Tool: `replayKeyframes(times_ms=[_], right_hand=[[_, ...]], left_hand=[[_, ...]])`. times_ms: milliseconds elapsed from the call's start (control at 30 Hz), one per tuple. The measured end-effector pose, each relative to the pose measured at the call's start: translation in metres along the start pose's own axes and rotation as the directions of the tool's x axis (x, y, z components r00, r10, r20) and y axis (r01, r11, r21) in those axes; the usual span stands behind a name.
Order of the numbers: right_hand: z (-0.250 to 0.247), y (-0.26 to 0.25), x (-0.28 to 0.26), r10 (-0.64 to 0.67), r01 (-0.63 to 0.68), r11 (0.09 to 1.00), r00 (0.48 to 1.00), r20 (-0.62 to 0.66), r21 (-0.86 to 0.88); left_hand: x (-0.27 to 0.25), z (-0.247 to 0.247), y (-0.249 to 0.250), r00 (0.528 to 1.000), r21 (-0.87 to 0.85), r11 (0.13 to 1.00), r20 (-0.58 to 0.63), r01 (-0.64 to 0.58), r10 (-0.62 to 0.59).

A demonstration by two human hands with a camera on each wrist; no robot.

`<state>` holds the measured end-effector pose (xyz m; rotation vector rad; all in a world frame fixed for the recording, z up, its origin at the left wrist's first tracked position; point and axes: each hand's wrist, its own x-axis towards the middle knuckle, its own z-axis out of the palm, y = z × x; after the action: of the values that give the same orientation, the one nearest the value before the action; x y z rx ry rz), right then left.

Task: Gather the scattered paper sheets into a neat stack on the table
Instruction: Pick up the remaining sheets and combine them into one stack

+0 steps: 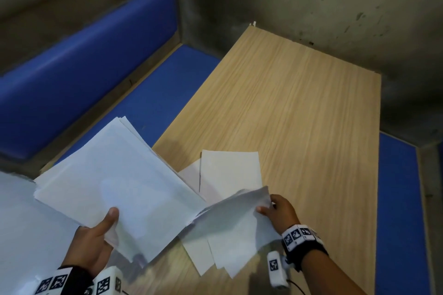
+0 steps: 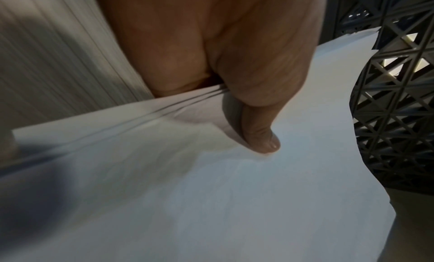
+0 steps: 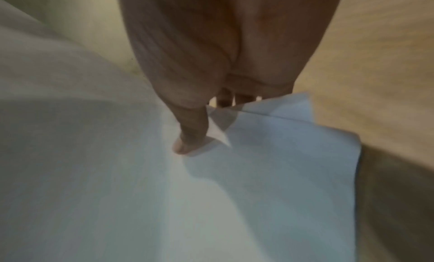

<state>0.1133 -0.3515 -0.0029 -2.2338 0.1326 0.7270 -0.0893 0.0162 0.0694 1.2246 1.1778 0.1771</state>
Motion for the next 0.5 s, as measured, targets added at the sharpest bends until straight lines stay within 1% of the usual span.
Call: replayKeyframes(times_ms=[67,100,167,233,300,400,500], right_hand=[[0.018,-0.007,0.008,-0.003,-0.007,0.995,0.995,-0.105,-0.096],[0.026,-0.008,0.011,0.013,-0.034,0.990,0.988,-0.153,-0.137],[0.041,-0.011,0.013,0.065,-0.107,0.971,0.978,-0.196,-0.212],[0.052,-0.010,0.012,0.092,-0.144,0.962,0.971,-0.220,-0.231],[0.059,-0.007,0.012,0.127,-0.170,0.970,0.963,-0.236,-0.173],[0.061,0.002,0.016,0.199,-0.217,0.974,0.956,-0.213,-0.061],[0.054,0.001,0.013,0.148,-0.121,0.984,0.965,-0.217,0.133]], left_hand=[[0.006,-0.005,-0.004,1.000,-0.018,1.000,-0.018,0.020,-0.021],[0.009,-0.009,-0.007,0.998,-0.018,0.999,-0.050,0.030,-0.031],[0.015,-0.017,-0.014,0.995,0.003,0.999,-0.091,0.040,-0.040],[0.016,-0.021,-0.016,0.995,0.023,0.999,-0.094,0.026,-0.024],[0.016,-0.022,-0.016,0.996,0.030,0.999,-0.086,0.022,-0.019],[0.016,-0.024,-0.017,0.997,0.033,0.999,-0.073,0.026,-0.024],[0.019,-0.028,-0.022,0.995,0.056,0.998,-0.099,0.028,-0.022]])
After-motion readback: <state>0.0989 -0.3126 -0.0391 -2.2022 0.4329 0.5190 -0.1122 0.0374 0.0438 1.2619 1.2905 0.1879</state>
